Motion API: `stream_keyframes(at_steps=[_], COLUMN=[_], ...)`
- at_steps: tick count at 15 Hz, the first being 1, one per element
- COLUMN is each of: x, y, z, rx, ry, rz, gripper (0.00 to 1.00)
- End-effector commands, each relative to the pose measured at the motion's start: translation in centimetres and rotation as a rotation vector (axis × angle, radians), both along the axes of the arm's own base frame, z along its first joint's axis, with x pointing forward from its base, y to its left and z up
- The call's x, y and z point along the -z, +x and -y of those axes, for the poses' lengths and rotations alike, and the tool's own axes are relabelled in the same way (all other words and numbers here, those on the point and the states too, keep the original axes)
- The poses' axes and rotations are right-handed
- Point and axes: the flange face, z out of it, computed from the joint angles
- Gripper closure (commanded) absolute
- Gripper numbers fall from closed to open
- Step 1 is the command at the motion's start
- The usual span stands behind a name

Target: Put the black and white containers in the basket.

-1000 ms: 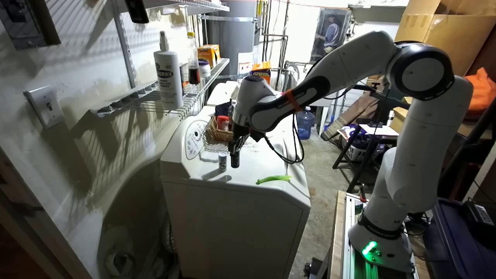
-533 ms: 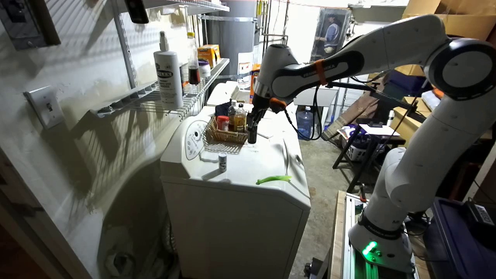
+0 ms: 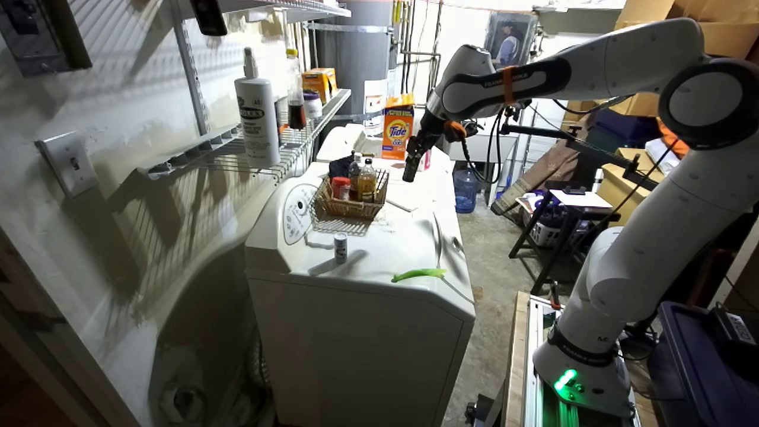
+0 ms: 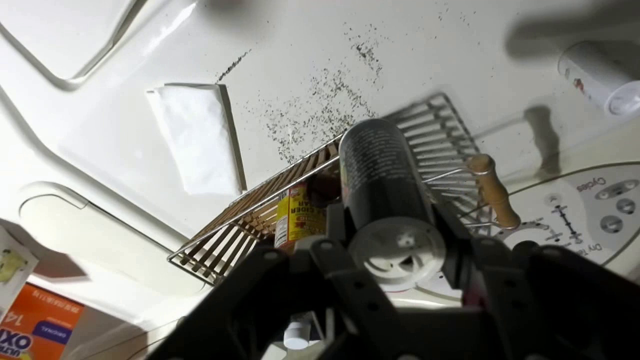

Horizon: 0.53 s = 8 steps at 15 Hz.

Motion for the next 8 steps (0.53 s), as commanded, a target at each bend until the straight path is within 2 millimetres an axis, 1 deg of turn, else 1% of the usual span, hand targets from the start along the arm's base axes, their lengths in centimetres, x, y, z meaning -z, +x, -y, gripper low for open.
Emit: stream_keyframes(at_steps=[1, 4, 5, 7, 8], x=[-0.1, 0.0, 0.1, 0.0, -0.1], y=[0.0, 0.4, 0.5, 1.4, 1.9], z=[0.4, 0.2, 0.1, 1.9, 3.4], rx=[0.001, -0.003, -0.004, 0.033, 0.058], ry=[0.003, 0.003, 0.003, -0.004, -0.002], rz=[0.007, 0.008, 0.008, 0.022, 0.029], gripper=[0.55, 0.55, 0.8, 0.8, 0.8])
